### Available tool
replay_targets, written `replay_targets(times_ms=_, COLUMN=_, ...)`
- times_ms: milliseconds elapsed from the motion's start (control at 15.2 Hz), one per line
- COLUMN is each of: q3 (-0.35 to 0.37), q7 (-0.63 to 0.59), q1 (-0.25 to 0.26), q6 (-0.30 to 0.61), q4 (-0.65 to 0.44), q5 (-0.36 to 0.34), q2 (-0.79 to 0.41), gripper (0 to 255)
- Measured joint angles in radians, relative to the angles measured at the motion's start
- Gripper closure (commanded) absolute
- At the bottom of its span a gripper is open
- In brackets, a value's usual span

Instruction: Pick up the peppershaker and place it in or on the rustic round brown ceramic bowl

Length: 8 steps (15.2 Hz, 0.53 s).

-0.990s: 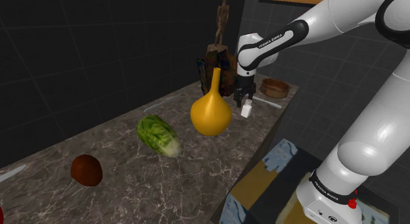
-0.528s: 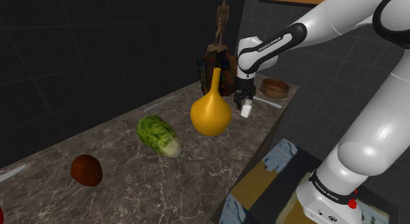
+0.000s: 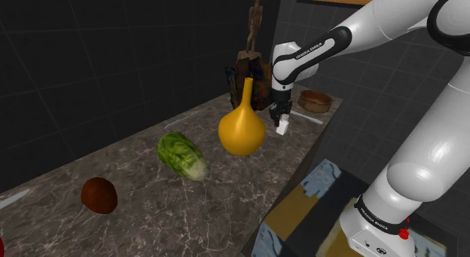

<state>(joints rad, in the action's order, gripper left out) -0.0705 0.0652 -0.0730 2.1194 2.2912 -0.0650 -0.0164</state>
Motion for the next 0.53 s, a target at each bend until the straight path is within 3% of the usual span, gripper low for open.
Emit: replay_targets(times_ms=528, q3=0.000, q7=0.002, q1=0.000, q6=-0.039, q4=-0.014, q5=-0.001, q2=0.025, gripper=255)
